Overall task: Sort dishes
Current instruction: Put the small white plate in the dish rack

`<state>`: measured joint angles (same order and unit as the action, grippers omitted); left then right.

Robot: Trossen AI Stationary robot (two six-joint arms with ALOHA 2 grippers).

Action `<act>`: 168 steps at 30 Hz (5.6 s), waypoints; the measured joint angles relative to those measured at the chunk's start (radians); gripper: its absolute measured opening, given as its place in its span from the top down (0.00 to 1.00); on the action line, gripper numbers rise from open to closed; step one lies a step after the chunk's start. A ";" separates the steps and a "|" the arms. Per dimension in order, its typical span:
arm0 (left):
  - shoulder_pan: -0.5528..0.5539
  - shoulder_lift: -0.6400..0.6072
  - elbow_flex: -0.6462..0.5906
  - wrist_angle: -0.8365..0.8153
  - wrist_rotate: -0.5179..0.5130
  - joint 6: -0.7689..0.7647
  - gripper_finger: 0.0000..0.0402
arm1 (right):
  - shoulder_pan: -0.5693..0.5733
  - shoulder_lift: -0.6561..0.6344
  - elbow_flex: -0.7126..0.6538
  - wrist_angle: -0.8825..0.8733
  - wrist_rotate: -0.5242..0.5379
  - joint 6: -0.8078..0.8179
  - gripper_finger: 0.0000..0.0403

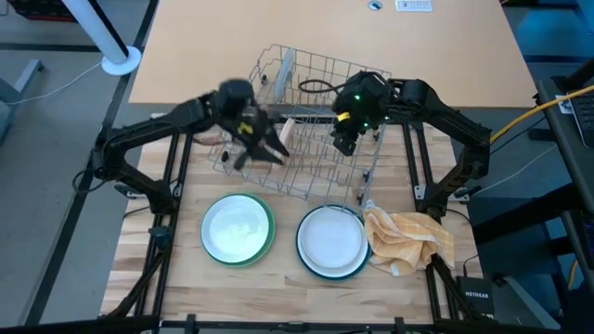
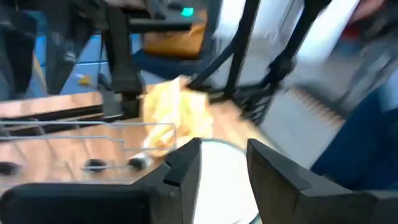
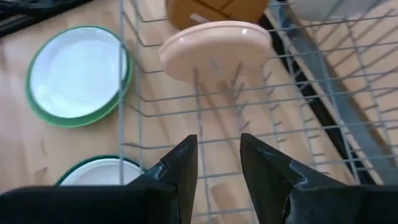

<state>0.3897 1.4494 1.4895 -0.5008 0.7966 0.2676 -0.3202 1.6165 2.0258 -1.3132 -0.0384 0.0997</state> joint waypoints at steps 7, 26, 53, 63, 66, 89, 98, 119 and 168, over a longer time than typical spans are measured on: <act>-0.183 0.008 -0.005 -0.011 -0.341 0.285 0.71 | 0.000 0.000 0.000 0.002 -0.096 0.084 0.69; -0.401 0.279 -0.011 -0.024 -0.381 0.387 0.71 | 0.130 0.005 0.000 0.003 -0.089 0.394 0.69; -0.665 0.611 -0.011 0.203 -0.695 0.211 0.71 | 0.455 0.005 0.000 0.011 0.021 0.428 0.69; -0.667 0.624 -0.011 0.204 -0.742 0.179 0.71 | 0.554 0.005 0.000 0.043 0.100 0.483 0.69; -0.673 0.645 -0.011 0.203 -0.744 0.178 0.71 | 0.574 0.005 0.000 0.053 0.100 0.483 0.69; -0.686 0.675 -0.011 0.272 -0.864 0.158 0.98 | 0.591 0.005 0.000 0.113 0.126 0.499 0.69; -0.694 0.634 -0.002 0.283 -0.862 -0.028 0.99 | 0.590 0.000 0.096 0.142 0.125 0.469 0.69; -0.652 0.337 0.021 0.438 -0.626 -0.572 1.00 | 0.588 -0.090 0.330 0.039 0.248 0.227 0.69; -0.133 0.170 0.021 0.277 -0.794 -1.193 1.00 | 0.588 -0.179 0.130 -0.251 0.657 0.238 0.69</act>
<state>0.2569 1.6192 1.5101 -0.2237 0.0021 -0.9253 0.2680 1.4380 2.1555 -1.5645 0.6189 0.3375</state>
